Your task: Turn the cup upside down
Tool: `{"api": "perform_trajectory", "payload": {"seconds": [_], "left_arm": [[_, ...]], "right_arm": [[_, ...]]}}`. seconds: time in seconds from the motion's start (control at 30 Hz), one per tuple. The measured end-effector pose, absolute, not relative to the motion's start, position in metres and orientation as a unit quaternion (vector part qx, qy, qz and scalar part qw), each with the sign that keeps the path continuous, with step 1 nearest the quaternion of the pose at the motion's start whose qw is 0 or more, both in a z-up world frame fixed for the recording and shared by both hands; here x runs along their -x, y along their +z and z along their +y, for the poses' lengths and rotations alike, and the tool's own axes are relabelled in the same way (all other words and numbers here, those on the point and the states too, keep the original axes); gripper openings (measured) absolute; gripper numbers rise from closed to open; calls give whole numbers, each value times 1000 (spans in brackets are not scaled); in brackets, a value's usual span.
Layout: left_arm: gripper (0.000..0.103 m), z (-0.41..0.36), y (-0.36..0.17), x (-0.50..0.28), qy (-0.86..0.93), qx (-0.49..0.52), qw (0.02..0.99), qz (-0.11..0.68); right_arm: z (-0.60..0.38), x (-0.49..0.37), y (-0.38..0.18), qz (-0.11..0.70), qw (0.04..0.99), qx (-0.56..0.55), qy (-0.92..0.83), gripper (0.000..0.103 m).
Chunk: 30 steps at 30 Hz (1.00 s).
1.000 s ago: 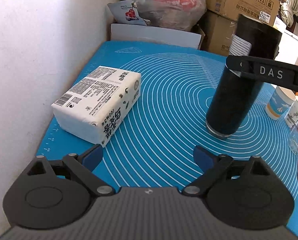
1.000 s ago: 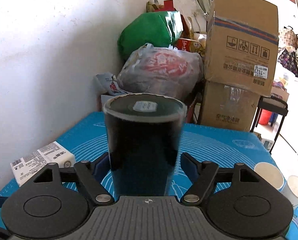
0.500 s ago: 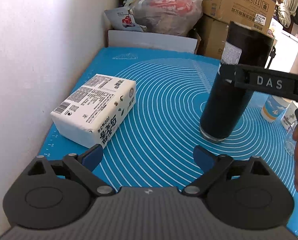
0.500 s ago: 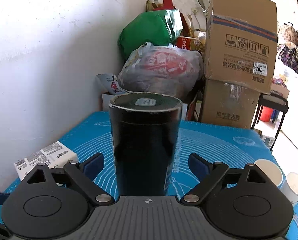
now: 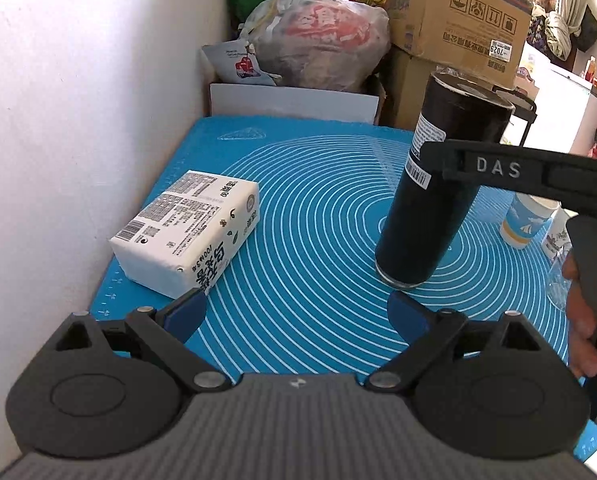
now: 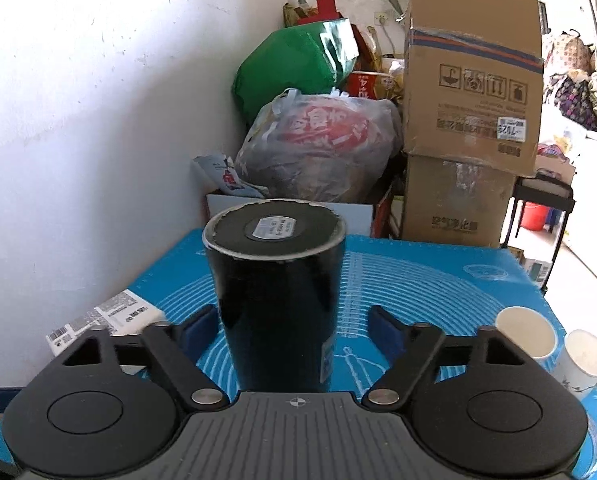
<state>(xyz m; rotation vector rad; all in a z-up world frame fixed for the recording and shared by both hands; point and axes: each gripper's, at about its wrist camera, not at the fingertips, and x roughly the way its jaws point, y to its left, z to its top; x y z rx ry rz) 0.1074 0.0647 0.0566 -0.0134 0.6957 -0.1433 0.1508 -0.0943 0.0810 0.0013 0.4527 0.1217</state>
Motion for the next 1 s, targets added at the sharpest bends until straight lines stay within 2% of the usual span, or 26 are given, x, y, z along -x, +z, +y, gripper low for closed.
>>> {"api": "perform_trajectory", "payload": {"seconds": [0.13,0.43,0.5,0.63,1.0], "left_arm": [[96,66,58,-107,-68,4,938,339],[96,68,59,-108,-68,5,939,338],[96,68,59,-106,-68,5,938,339],[96,66,63,-100,-70,2,940,334],[96,49,76,-51,-81,-10,947,311]], "right_arm": [[-92,-151,80,223,972,-4,67,59],[-89,-151,79,221,973,3,69,59],[-90,-149,80,224,972,3,70,59],[-96,-131,84,224,972,0,77,66],[-119,-42,91,231,970,-11,73,74]]}}
